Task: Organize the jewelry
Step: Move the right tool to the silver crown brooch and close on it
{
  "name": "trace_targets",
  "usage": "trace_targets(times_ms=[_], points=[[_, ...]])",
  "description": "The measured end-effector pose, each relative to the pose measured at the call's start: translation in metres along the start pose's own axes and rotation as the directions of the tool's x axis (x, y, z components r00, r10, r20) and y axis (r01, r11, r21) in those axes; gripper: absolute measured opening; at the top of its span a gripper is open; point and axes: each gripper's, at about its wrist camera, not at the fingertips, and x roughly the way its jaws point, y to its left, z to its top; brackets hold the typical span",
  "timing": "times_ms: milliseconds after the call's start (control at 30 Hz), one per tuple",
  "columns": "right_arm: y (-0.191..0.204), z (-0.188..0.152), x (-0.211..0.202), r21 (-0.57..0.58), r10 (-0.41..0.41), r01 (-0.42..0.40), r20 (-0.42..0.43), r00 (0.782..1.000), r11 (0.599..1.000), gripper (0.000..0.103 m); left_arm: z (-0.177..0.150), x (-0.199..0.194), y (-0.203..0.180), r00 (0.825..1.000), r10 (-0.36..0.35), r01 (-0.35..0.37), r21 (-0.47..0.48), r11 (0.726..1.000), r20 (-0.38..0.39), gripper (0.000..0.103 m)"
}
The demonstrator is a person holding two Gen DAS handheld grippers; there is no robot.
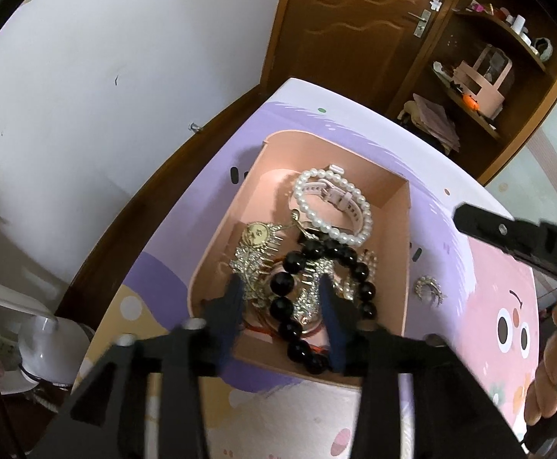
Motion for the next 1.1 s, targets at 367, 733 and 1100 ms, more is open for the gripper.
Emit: trace_targets(times_ms=[367, 733, 1100], points=[[-0.012, -0.053, -0.037, -0.009, -0.117, 0.117, 0.074, 0.990, 0.993, 0.009, -0.016, -0.009, -0.025, 1.000, 0.006, -0.006, 0.065, 0.998, -0.004, 0.062], [-0.019, -0.086, -0.060, -0.024, -0.187, 0.191, 0.103, 0.977, 0.981, 0.009, -0.021, -0.027, -0.048, 1.000, -0.020, 0.020, 0.115, 0.993, -0.003, 0.075], [-0.026, -0.096, -0.065, -0.044, -0.205, 0.209, 0.091, 0.975, 0.977, 0.030, -0.028, -0.039, -0.083, 0.999, -0.044, 0.045, 0.251, 0.967, -0.010, 0.083]])
